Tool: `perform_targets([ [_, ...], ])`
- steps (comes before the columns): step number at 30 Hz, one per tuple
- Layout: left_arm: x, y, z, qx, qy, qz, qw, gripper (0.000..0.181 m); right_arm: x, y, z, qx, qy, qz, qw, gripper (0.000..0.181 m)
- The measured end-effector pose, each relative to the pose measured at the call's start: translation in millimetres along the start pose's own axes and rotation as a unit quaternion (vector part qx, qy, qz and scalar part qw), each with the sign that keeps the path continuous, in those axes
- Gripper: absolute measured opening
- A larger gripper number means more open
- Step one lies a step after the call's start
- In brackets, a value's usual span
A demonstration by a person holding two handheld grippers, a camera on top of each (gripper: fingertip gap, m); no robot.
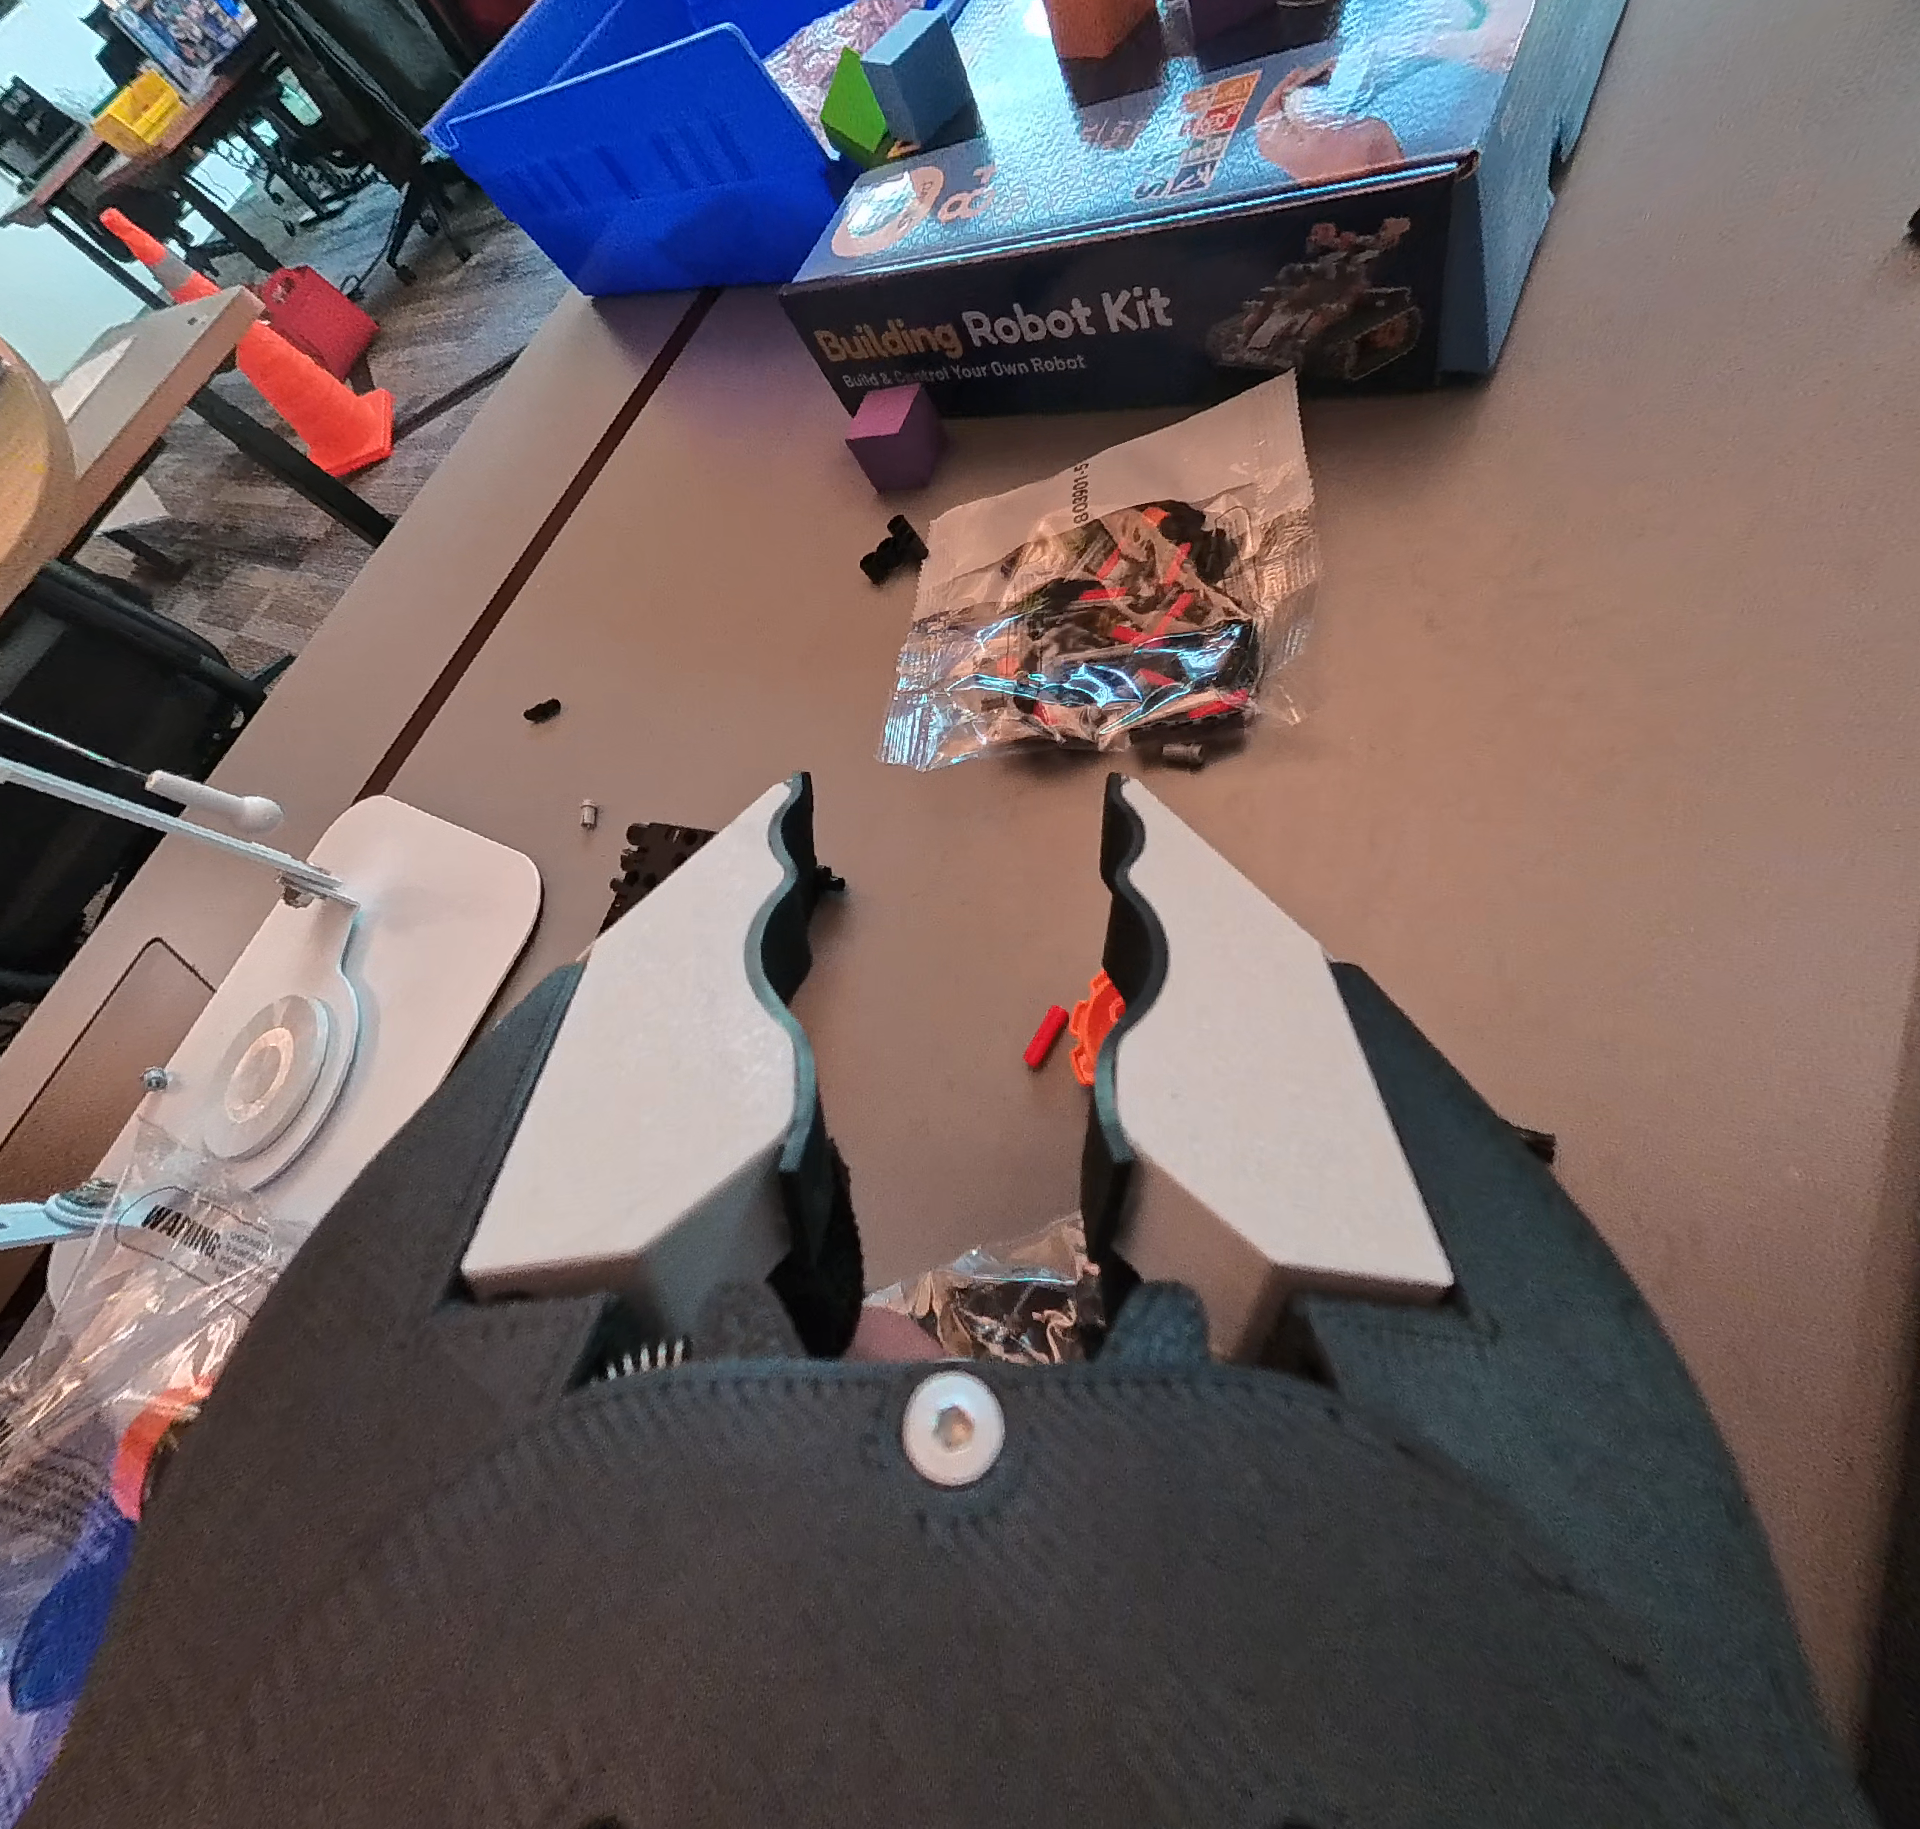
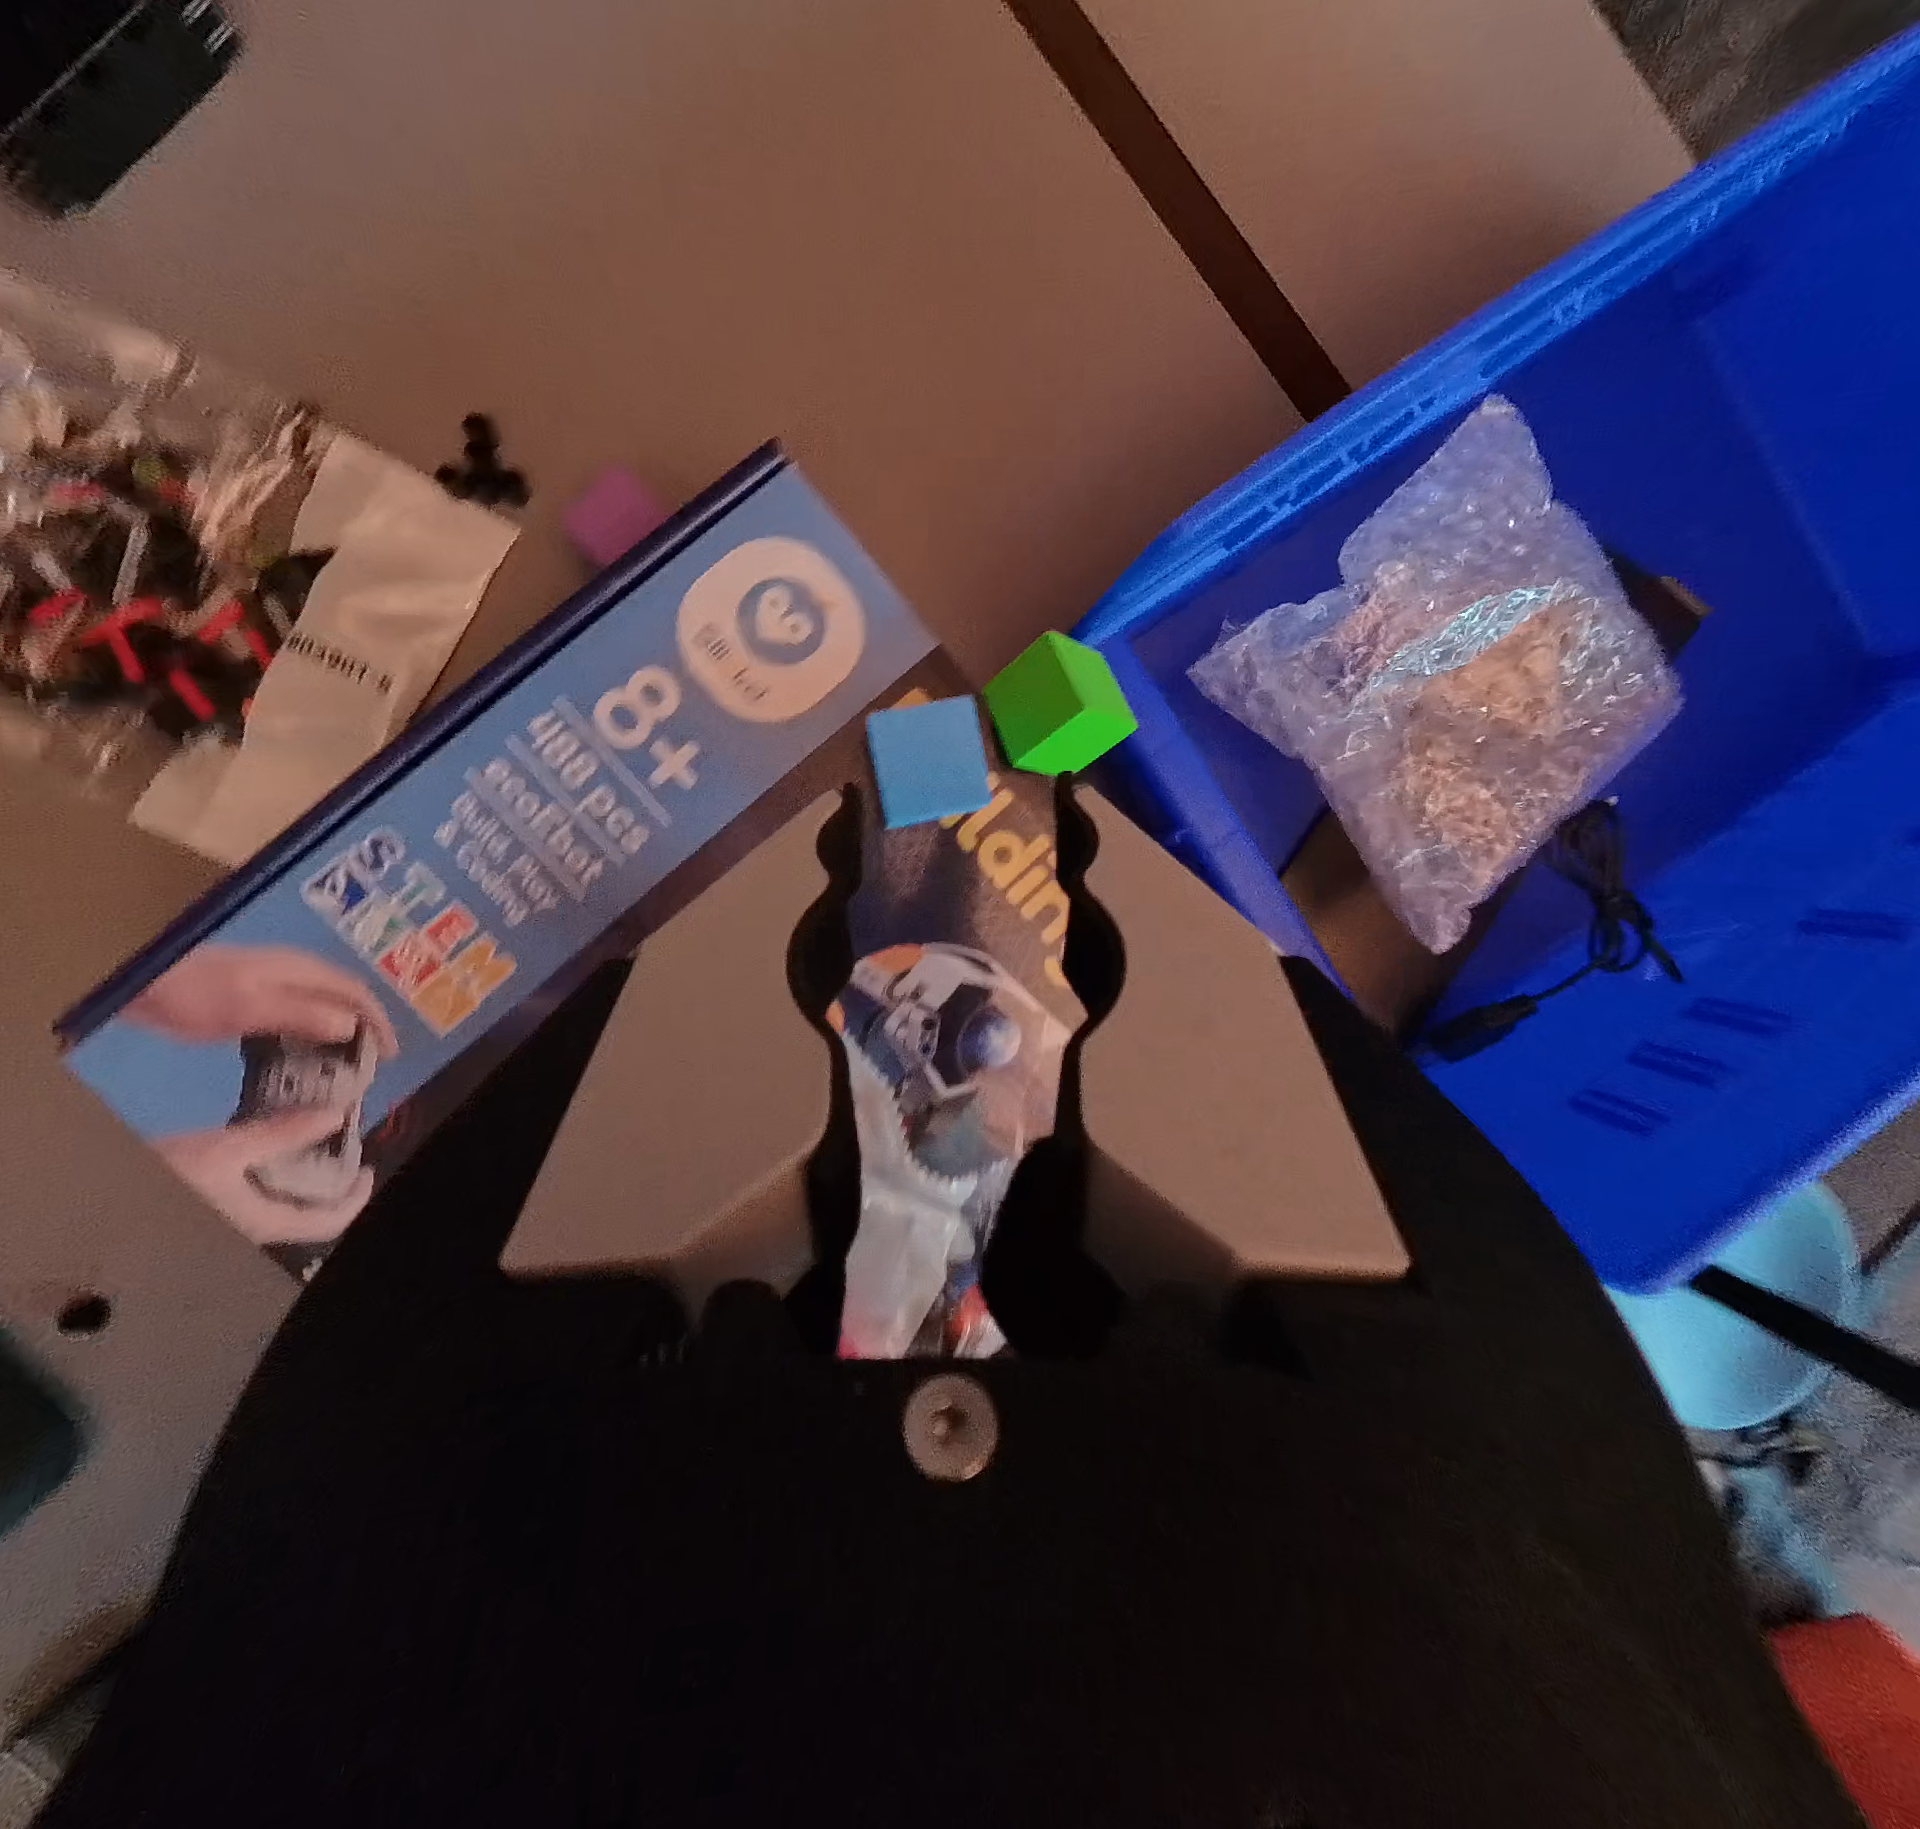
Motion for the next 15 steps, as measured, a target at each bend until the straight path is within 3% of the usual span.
perform_targets([
  [5, 1, 2, -2, 0.004, -0.004, 0.000, 1.000, 0.053, -41, -4, 41, -0.087, -0.026, -0.026, 0.996, 0.046],
  [8, 2, 3, -4, 0.007, -0.003, 0.001, 1.000, 0.053, -61, 2, 49, -0.123, -0.077, -0.034, 0.989, 0.037],
  [10, 1, 3, -4, 0.006, -0.001, 0.000, 1.000, 0.053, -67, 1, 45, -0.129, -0.110, -0.016, 0.985, 0.027],
  [15, 0, 4, -3, 0.004, 0.000, -0.001, 1.000, 0.053, -57, 3, 44, -0.098, -0.081, -0.006, 0.992, 0.025],
])
Point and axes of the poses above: each gripper's, where its closed fingertips meet, x back along the fingers, y out of its underside, z = x × y across the jaws, the point moved 6 cm from there along x, back along the fingers, and after that the axes turned 2 degrees about -z, right-handed, at the moved point
